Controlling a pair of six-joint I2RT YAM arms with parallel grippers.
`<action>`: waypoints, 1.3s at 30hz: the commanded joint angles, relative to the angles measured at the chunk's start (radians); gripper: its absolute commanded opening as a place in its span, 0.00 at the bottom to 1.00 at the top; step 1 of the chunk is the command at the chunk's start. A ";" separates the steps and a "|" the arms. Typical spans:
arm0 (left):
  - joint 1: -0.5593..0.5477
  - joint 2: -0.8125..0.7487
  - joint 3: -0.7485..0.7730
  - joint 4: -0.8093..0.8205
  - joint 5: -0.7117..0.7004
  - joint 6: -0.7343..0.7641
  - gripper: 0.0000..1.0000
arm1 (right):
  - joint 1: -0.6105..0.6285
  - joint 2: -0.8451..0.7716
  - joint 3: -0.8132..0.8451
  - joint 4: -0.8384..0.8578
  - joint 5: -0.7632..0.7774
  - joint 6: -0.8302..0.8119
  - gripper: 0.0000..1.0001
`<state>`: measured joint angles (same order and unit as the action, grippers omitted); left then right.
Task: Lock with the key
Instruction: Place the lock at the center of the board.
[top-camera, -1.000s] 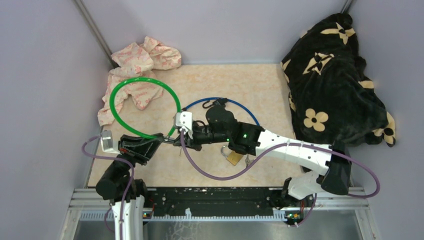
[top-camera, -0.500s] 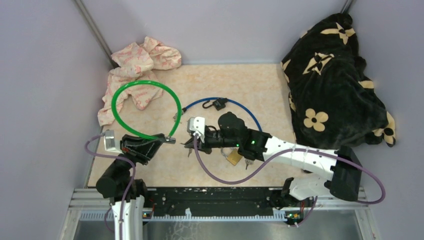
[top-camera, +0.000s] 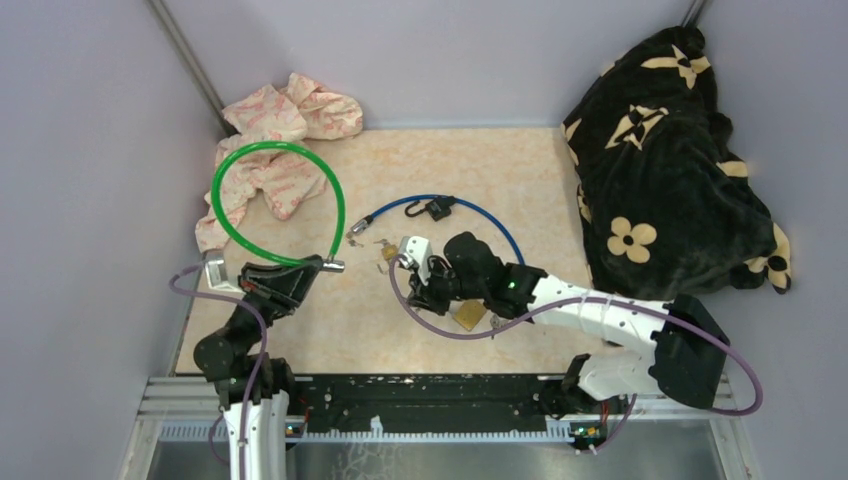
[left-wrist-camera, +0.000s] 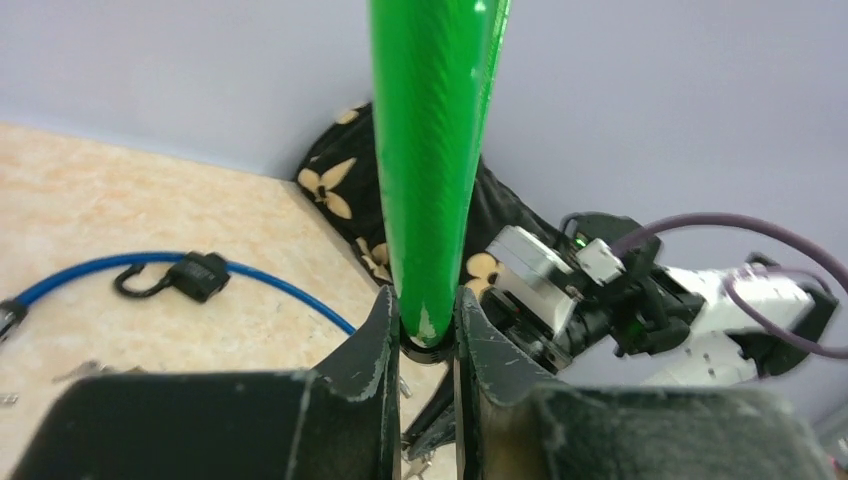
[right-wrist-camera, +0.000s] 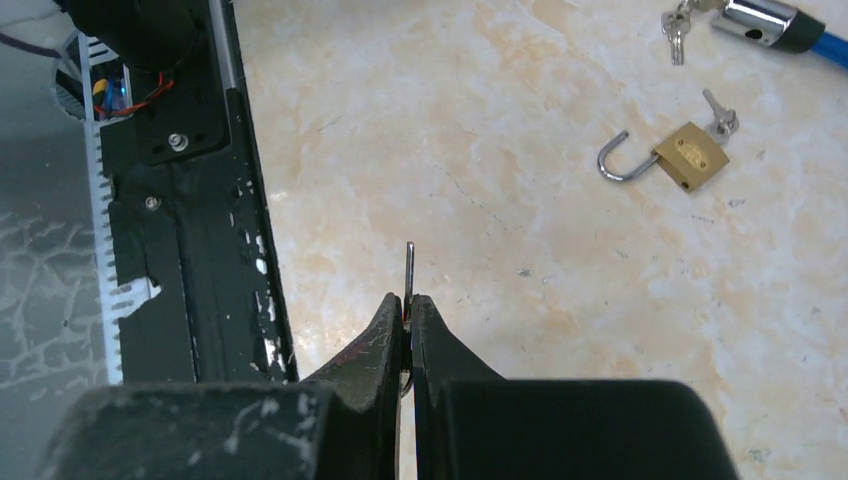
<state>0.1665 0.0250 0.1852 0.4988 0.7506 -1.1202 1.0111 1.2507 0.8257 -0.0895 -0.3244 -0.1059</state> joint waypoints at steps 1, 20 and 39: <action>0.008 -0.008 0.032 -0.273 -0.189 0.026 0.00 | -0.015 -0.031 0.088 0.032 0.027 0.122 0.00; 0.015 -0.003 0.410 -0.372 -0.298 1.395 0.00 | -0.043 -0.198 0.106 -0.025 0.162 0.125 0.00; 0.016 -0.007 0.165 -1.418 -0.150 2.756 0.18 | -0.043 -0.276 0.072 -0.050 0.179 0.126 0.00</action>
<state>0.1776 0.0746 0.4202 -0.6113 0.5652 0.9413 0.9722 1.0008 0.8963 -0.1833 -0.1543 0.0113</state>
